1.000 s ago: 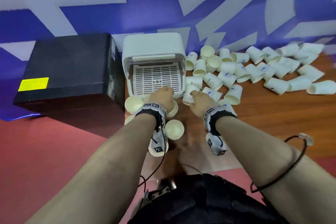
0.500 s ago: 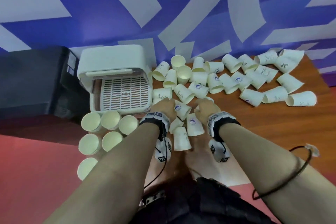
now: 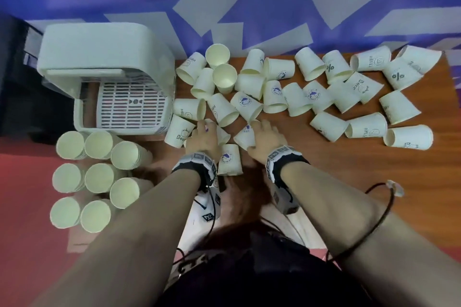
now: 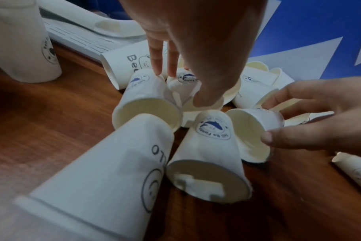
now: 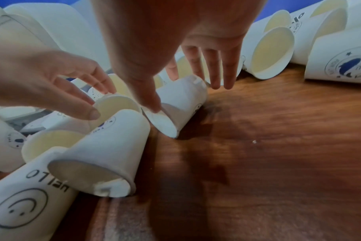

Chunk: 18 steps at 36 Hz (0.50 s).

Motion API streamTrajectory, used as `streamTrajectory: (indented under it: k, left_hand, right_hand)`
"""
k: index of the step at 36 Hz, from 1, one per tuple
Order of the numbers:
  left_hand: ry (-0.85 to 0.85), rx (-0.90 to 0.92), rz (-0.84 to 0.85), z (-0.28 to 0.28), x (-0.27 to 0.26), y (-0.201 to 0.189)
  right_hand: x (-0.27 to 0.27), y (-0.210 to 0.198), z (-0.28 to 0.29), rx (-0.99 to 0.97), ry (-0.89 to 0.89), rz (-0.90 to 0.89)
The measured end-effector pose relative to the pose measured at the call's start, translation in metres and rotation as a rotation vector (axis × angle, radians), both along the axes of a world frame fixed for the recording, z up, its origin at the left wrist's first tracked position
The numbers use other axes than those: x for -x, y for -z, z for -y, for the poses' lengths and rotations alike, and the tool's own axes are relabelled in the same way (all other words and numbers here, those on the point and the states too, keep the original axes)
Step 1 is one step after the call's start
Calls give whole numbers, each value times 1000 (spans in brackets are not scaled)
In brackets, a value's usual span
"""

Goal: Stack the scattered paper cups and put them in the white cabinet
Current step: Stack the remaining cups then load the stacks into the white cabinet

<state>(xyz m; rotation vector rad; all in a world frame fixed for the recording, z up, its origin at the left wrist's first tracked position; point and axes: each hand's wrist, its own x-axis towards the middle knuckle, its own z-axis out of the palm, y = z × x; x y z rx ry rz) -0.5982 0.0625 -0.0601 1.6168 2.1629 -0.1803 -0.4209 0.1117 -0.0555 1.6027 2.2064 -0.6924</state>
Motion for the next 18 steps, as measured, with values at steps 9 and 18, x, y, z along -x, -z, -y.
streamTrajectory:
  k: [9,18]
  left_hand:
    - [-55,45,65,-8,1,-3]
    - [-165,40,72,-17,11,-21]
  right_hand:
    - [1,1,-1,81,100,-84]
    - [-3,-19,-11,12,235,-42]
